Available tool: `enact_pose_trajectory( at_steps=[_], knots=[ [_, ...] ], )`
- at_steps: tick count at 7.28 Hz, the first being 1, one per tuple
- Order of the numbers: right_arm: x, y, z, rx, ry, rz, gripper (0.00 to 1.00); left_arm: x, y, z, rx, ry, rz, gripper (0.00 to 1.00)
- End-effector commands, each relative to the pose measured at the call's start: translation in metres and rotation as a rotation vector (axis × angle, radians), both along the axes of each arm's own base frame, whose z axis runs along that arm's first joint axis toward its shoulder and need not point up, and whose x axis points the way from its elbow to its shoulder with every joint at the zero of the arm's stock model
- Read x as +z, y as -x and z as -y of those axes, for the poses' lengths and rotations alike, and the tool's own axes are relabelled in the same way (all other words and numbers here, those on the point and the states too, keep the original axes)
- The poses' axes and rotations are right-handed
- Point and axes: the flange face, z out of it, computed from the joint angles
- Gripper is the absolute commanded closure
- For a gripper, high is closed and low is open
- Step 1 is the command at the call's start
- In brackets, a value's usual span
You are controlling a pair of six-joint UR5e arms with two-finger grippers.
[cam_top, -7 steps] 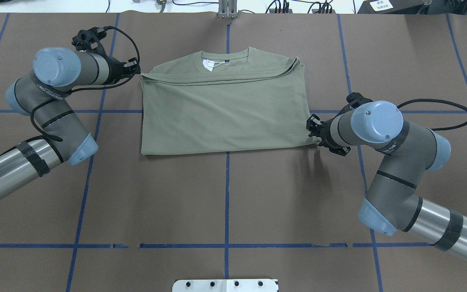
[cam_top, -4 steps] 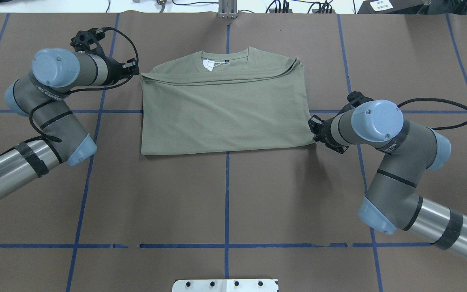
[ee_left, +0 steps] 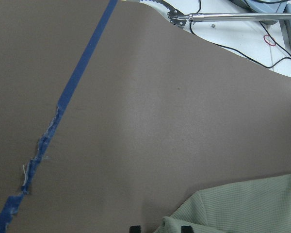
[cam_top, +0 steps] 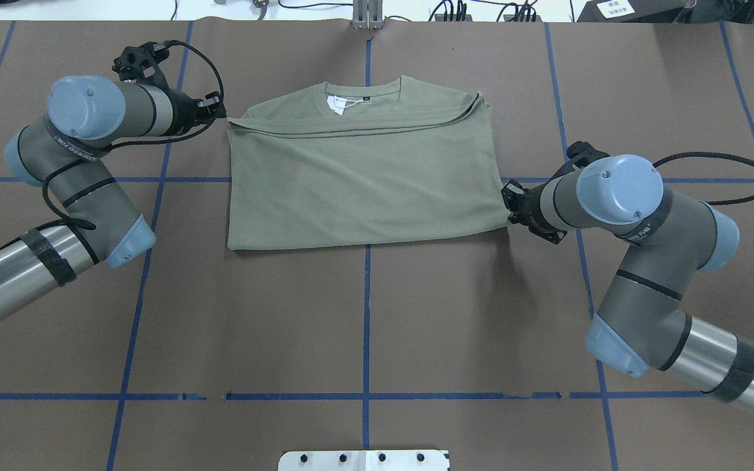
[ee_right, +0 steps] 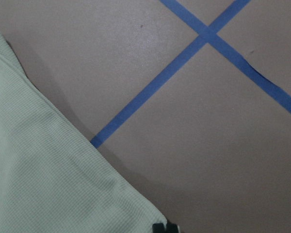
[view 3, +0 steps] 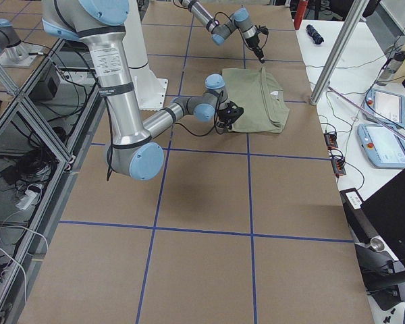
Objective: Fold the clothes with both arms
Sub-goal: 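Grasp the folded shirt's side edge with the right gripper, then drag the shirt edge toward the robot with the right gripper, rotating the shirt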
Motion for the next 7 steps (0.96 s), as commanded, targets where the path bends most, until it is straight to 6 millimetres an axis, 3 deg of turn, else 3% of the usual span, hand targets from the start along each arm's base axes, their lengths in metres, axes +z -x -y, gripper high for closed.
enact_pose_trajectory(
  at_steps=[1, 2, 3, 5, 7],
  knots=[
    [-0.020, -0.050, -0.062, -0.034, 0.003, 0.071, 1.00, -0.035, 0.021, -0.025, 0.011, -0.055, -0.067, 0.61],
    [-0.033, -0.056, -0.113, -0.107, 0.046, 0.124, 1.00, -0.053, 0.028, -0.051, 0.092, -0.053, -0.130, 0.60],
    [-0.032, -0.050, -0.174, -0.202, 0.099, 0.131, 1.00, -0.048, 0.043, -0.081, 0.166, 0.014, -0.197, 0.60],
    [-0.038, -0.030, -0.253, -0.381, 0.118, 0.133, 1.00, -0.063, 0.042, -0.101, 0.249, 0.070, -0.264, 0.60],
    [-0.060, -0.037, -0.315, -0.487, 0.176, 0.170, 0.98, -0.078, 0.048, -0.122, 0.296, 0.108, -0.322, 0.57]
  ],
)
